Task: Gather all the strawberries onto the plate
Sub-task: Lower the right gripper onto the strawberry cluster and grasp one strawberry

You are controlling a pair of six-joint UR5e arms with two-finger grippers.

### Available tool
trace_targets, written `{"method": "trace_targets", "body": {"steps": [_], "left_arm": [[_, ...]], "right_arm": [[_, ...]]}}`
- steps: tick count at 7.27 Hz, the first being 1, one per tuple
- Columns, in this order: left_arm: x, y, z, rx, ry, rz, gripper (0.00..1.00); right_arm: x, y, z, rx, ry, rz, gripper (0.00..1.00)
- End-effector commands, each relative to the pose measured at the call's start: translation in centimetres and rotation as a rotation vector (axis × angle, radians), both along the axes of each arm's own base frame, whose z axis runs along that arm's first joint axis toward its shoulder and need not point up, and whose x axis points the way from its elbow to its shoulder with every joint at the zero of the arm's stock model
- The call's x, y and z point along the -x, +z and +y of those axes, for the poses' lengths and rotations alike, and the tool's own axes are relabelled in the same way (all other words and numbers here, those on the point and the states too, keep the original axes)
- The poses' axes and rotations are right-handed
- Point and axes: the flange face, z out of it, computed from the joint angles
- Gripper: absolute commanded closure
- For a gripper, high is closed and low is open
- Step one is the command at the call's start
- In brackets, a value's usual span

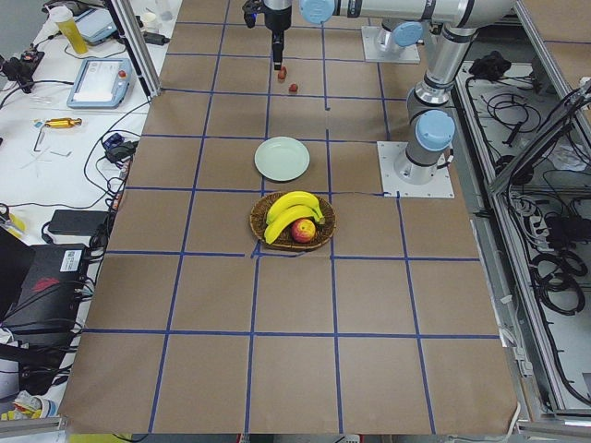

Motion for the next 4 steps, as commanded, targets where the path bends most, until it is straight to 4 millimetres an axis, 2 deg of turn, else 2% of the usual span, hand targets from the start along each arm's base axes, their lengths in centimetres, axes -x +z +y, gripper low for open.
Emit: {"method": "trace_targets", "body": {"steps": [1, 2, 4], "left_arm": [[0.2, -0.6, 0.2, -0.018, -0.007, -0.001, 0.0], [0.3, -0.7, 0.2, -0.021, -0.009, -0.001, 0.0], [0.4, -1.0, 0.3, -0.03, -0.01, -0.002, 0.0]], "right_arm": [[-0.3, -7.0, -1.8, -0.02, -0.007, -0.005, 0.0], [-0.2, -11.4, -2.2, 0.002, -0.011, -0.005, 0.0], [-0.2, -19.7, -0.9, 0.075, -0.077, -0.019, 0.0]]}}
